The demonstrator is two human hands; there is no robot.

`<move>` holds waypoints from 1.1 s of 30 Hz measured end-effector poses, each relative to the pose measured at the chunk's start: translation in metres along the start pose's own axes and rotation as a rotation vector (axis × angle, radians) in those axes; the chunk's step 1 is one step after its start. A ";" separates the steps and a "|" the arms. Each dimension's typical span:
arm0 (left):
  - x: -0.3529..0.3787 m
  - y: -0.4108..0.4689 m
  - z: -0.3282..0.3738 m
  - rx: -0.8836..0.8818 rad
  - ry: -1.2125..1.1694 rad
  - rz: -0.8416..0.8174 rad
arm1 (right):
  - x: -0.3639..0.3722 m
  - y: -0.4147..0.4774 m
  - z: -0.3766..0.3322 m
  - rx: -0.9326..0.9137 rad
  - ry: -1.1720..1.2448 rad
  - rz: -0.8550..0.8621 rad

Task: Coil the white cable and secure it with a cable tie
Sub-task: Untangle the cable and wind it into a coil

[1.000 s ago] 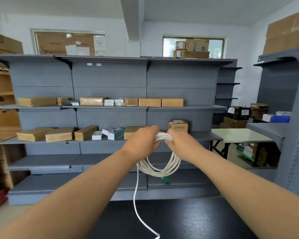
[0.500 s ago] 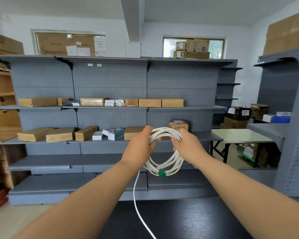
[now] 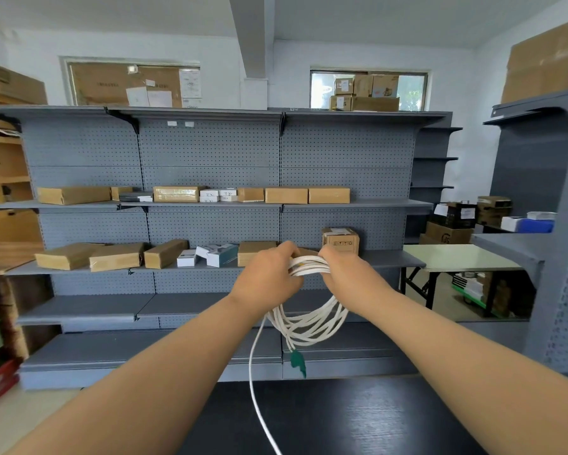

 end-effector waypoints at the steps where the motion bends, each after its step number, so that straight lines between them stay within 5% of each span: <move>1: 0.000 -0.001 -0.005 -0.048 -0.089 -0.004 | 0.001 0.000 0.003 0.028 0.014 0.005; 6: 0.001 -0.005 -0.023 -0.156 -0.342 -0.012 | 0.005 0.002 0.027 0.210 0.251 0.043; 11: -0.002 -0.005 -0.018 -0.067 -0.226 -0.001 | 0.013 0.000 0.033 0.299 0.377 0.007; 24: 0.016 0.008 -0.008 0.089 0.009 -0.192 | 0.007 0.000 0.000 -0.017 -0.082 -0.046; 33: 0.022 -0.003 -0.024 -0.203 -0.710 -0.269 | 0.013 0.003 0.017 0.102 0.106 -0.123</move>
Point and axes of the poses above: each hand's wrist, its own y-axis towards the middle knuckle, its own x-axis out of the palm, z = x × y, the point moved 8 cm from there along y, towards the middle knuckle, and after that the axes turned 12 degrees about -y, right-handed, at the moved point
